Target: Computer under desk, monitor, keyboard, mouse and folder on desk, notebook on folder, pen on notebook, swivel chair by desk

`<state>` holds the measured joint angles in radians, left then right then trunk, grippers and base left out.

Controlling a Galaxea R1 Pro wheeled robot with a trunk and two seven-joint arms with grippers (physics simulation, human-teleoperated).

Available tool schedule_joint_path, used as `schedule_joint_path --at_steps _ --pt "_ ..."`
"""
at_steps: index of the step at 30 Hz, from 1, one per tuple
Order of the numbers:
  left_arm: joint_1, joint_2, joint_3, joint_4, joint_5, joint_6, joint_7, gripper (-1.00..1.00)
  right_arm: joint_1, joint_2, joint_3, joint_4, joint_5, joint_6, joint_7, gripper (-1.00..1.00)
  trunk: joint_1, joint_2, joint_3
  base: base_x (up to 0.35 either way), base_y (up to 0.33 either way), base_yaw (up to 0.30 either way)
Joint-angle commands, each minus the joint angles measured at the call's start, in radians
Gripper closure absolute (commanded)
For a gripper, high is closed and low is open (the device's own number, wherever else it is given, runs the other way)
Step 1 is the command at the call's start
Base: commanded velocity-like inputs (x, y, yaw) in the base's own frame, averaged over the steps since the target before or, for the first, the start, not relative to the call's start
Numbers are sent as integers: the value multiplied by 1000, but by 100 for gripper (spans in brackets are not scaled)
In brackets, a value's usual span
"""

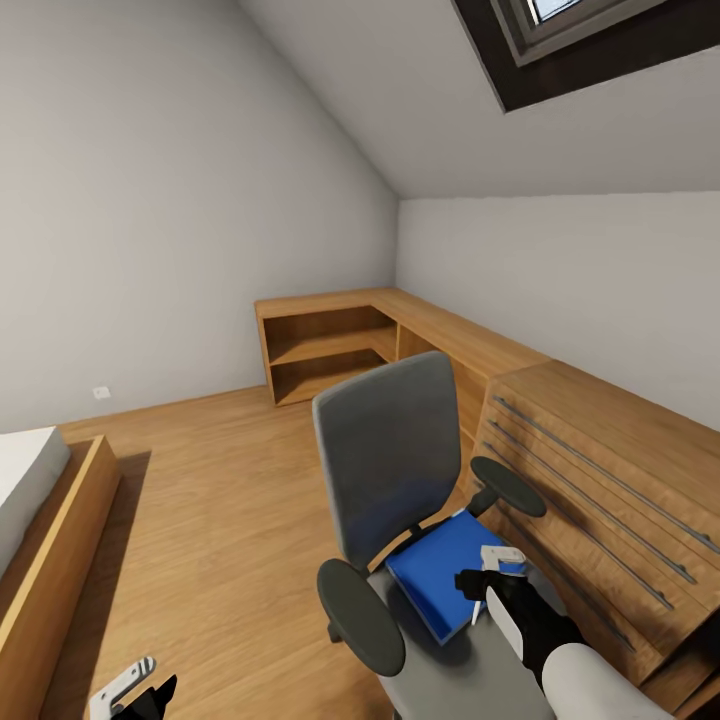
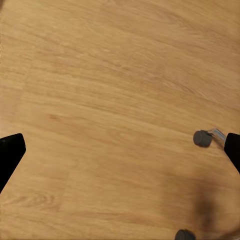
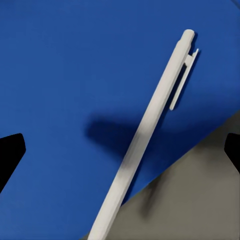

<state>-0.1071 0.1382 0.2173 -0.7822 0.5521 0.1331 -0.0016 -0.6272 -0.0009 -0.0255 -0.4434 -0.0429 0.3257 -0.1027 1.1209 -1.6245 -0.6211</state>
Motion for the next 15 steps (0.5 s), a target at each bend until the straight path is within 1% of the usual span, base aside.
schedule_joint_path --at_steps 1,7,14,15 --pt "0 0 2 -2 10 7 1 -100 0 0 -1 -2 -5 5 -3 -100 0 -1 -1 0 0 0" --pt "0 0 2 -2 10 7 3 -100 0 0 -1 -2 -5 6 -3 -100 23 -43 -20 0 0 0" --pt "0 0 2 -2 9 7 7 -100 0 1 -1 -1 -5 5 -3 -100 23 -43 -20 0 0 0" --pt "0 0 2 -2 9 7 7 -100 0 1 -1 -1 -5 5 -3 -100 27 -50 -23 0 0 0"
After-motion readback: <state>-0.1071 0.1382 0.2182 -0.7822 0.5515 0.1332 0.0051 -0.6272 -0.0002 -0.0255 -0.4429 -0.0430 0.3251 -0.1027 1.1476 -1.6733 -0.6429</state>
